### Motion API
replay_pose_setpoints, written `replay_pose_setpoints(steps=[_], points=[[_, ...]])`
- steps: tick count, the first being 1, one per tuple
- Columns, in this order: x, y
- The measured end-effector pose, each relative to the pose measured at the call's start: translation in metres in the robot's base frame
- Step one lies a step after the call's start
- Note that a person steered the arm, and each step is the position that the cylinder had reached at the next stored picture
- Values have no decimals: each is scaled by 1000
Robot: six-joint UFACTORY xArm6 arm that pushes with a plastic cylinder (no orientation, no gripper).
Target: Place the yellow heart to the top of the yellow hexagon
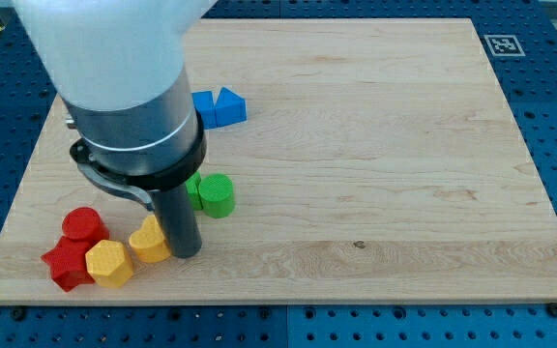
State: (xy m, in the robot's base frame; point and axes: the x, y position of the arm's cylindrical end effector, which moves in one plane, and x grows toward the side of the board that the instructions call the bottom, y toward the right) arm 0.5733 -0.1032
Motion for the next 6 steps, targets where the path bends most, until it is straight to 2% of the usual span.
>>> replay_pose_setpoints(steps=[2, 6], points=[[-16, -1], [-13, -9]])
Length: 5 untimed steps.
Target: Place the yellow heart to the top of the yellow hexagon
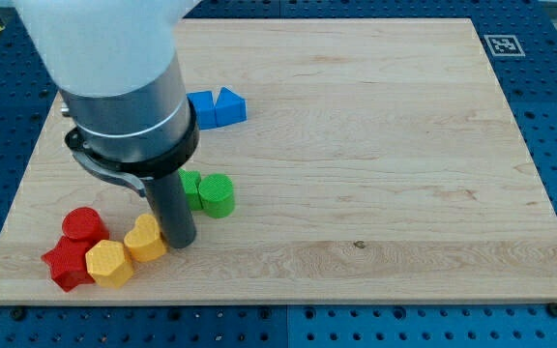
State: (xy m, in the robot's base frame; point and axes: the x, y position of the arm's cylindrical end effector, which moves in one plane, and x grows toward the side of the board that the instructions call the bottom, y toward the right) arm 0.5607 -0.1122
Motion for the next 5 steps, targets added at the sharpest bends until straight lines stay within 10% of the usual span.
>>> replay_pose_setpoints(steps=[5], points=[[-11, -3]])
